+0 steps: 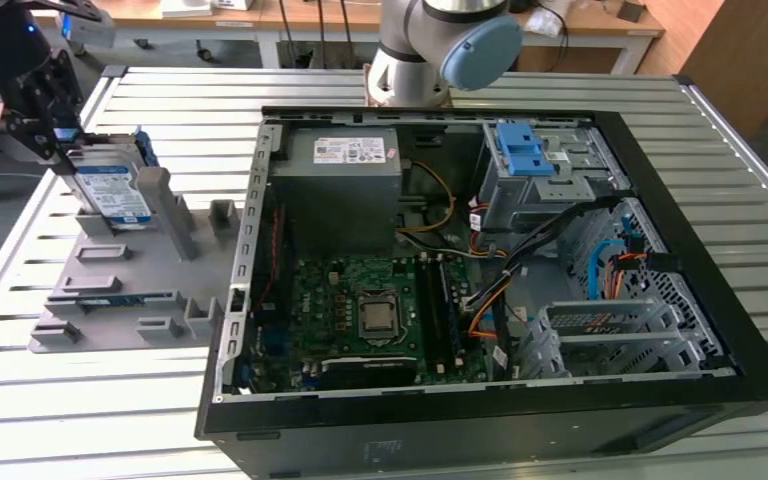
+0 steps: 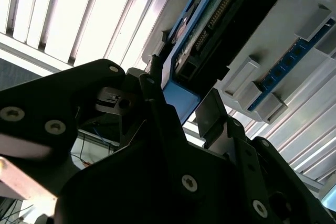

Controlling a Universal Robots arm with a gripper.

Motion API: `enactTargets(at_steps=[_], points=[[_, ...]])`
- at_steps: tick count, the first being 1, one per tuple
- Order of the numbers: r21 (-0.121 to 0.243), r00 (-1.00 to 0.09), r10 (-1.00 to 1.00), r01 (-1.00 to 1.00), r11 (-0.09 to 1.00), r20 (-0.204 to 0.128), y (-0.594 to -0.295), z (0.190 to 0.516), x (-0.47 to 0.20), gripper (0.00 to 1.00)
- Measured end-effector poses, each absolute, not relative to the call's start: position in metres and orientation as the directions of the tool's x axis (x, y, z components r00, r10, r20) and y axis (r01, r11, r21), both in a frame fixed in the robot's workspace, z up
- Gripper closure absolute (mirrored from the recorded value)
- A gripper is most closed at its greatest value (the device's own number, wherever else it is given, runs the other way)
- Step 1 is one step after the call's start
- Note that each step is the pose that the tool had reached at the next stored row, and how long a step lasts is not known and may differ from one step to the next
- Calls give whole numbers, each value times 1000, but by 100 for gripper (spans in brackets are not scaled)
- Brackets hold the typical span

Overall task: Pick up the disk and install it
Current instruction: 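Pick up the disk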

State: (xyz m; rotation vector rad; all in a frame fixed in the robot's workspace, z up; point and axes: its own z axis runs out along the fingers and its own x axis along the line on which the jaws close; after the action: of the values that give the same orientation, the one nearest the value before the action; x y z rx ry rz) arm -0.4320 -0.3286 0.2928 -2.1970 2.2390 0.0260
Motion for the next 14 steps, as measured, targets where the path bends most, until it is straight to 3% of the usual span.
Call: enactTargets(at_steps=[11,13,14], points=[[9,-19,-1000,-1000,19,-15,-328,289,-432,48],[9,-19,-1000,-1000,19,-15,-328,289,-432,49],[9,-19,-1000,-1000,19,-15,-328,289,-432,56]])
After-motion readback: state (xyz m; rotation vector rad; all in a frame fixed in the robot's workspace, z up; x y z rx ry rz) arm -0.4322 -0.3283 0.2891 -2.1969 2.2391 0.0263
